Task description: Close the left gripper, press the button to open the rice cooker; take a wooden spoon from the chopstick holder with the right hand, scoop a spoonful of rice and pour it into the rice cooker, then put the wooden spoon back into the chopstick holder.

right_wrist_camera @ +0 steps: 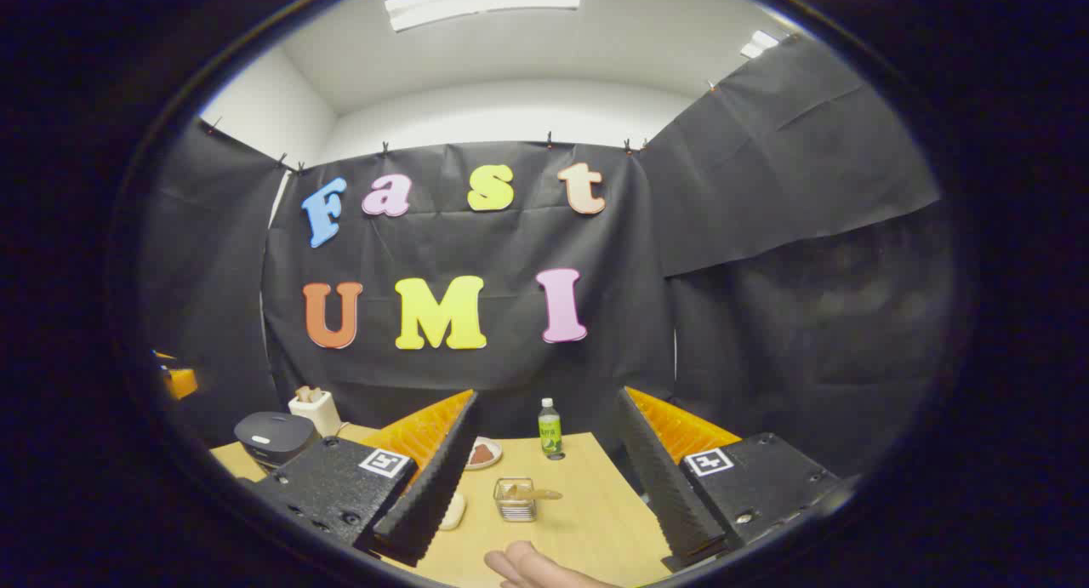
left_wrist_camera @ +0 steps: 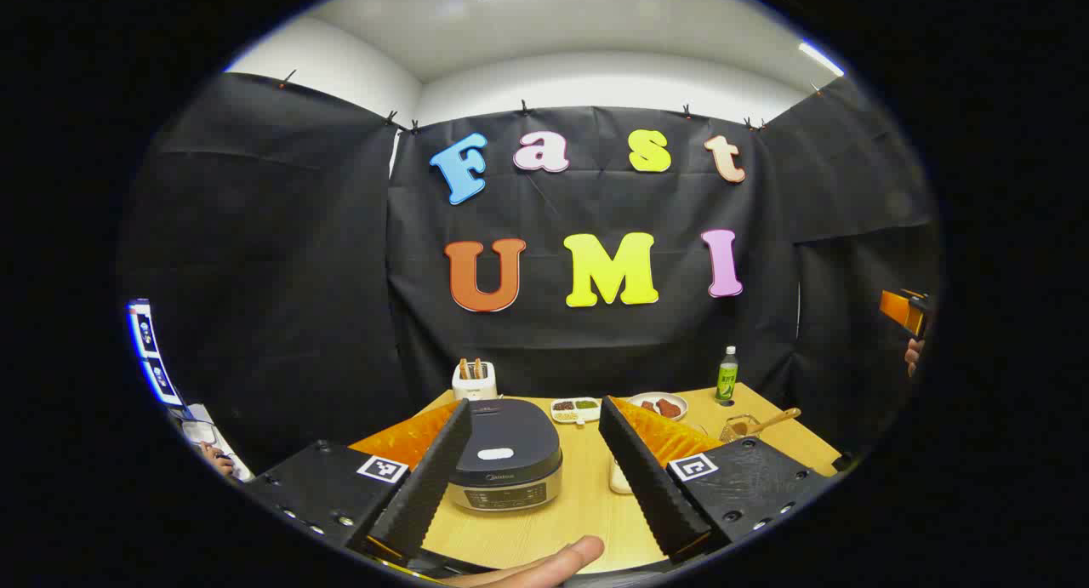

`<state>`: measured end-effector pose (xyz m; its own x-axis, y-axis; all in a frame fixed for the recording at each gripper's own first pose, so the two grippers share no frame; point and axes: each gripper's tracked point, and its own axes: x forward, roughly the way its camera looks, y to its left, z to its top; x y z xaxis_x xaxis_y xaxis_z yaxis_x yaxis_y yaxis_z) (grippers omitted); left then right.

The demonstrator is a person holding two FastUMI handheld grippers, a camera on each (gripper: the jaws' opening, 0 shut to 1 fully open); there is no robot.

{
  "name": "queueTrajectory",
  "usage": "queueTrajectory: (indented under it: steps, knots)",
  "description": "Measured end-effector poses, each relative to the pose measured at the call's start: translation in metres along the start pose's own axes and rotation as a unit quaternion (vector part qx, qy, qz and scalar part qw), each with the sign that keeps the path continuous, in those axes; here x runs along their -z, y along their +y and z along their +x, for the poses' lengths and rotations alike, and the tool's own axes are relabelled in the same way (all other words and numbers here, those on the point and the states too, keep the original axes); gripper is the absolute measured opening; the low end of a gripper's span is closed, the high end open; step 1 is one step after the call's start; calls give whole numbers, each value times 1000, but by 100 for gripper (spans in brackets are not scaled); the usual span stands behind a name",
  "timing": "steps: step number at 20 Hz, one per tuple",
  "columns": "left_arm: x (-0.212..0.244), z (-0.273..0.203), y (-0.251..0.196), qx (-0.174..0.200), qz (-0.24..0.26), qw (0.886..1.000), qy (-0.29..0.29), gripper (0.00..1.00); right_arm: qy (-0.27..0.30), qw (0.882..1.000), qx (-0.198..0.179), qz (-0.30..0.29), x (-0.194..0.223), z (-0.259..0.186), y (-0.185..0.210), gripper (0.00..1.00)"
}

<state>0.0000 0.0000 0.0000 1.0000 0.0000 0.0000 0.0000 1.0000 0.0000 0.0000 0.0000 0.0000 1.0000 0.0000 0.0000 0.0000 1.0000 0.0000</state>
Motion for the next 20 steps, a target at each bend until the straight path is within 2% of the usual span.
queueTrajectory:
  steps: [10,16,18,19,20]
  knots:
    - [-20,3,9,-26,-7,999,-24,96,-12,1000,0,6,-24,-12,-21,100]
    - [-3,29,21,-30,-25,999,-4,96,-19,1000,0,16,-25,-18,-22,100]
    - [1,39,36,-49,-32,998,-3,90,-19,1000,-5,17,-24,-17,-20,100]
    - [0,43,44,-59,-31,998,-9,70,-19,1000,-5,16,-23,-16,-20,100]
    - [-1,47,48,-64,-28,997,-15,64,-19,1000,-5,17,-22,-16,-20,100]
